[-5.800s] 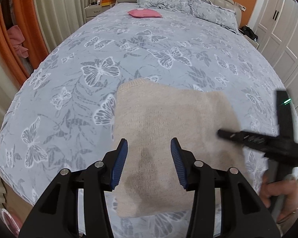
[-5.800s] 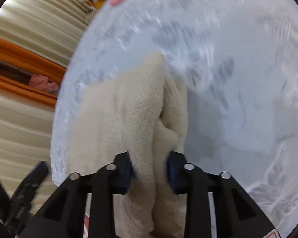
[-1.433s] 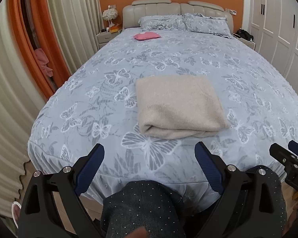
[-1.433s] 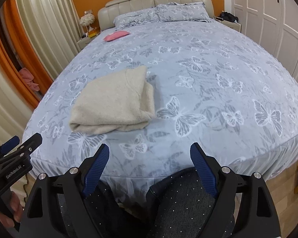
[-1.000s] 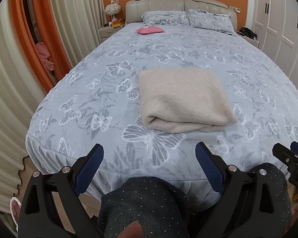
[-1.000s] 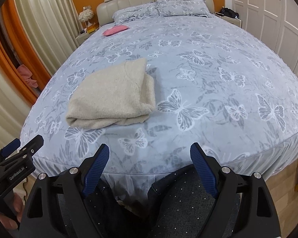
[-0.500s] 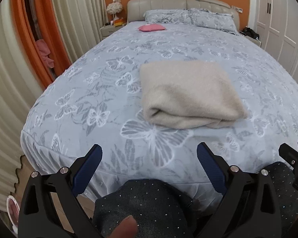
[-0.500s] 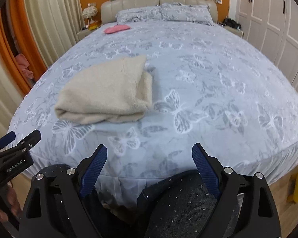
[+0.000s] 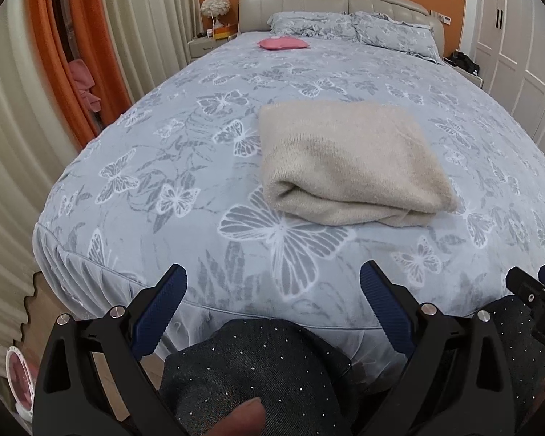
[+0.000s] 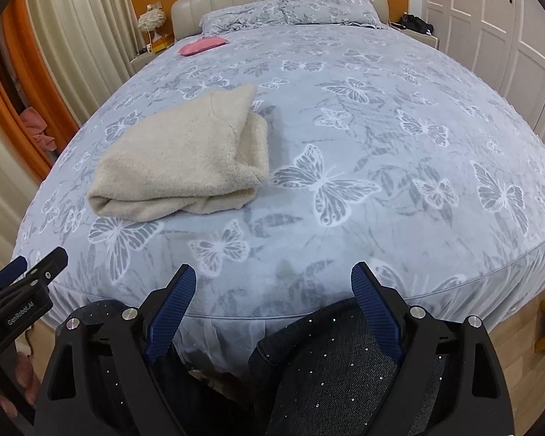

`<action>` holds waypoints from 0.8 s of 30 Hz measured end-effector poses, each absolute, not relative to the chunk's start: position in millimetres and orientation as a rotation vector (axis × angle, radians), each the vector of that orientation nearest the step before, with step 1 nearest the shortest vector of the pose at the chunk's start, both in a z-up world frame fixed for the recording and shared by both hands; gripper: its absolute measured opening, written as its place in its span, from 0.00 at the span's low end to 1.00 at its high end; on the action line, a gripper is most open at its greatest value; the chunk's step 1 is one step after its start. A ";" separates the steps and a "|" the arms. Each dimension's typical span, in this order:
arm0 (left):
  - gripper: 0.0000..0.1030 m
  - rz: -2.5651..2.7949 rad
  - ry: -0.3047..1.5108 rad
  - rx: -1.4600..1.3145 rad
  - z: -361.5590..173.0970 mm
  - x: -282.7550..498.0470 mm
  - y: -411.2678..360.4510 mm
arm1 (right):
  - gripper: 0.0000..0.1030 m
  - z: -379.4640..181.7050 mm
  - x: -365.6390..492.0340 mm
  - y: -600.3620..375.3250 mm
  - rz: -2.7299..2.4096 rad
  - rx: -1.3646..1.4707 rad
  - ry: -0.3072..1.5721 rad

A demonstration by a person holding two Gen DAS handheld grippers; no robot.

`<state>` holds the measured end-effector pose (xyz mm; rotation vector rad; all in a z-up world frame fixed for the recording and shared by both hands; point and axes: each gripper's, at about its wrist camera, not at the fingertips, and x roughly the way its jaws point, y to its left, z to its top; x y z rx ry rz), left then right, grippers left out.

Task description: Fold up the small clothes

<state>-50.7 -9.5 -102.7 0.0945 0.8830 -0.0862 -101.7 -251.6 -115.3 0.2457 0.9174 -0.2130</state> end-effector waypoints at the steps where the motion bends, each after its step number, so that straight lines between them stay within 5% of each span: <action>1: 0.91 -0.081 0.888 0.094 -103.8 -50.3 -9.0 | 0.83 -115.4 -101.9 -251.3 -0.212 0.243 0.916; 24: 0.92 -0.071 0.894 0.053 -107.8 -52.6 0.5 | 0.83 -119.6 -100.7 -249.0 -0.208 0.227 0.927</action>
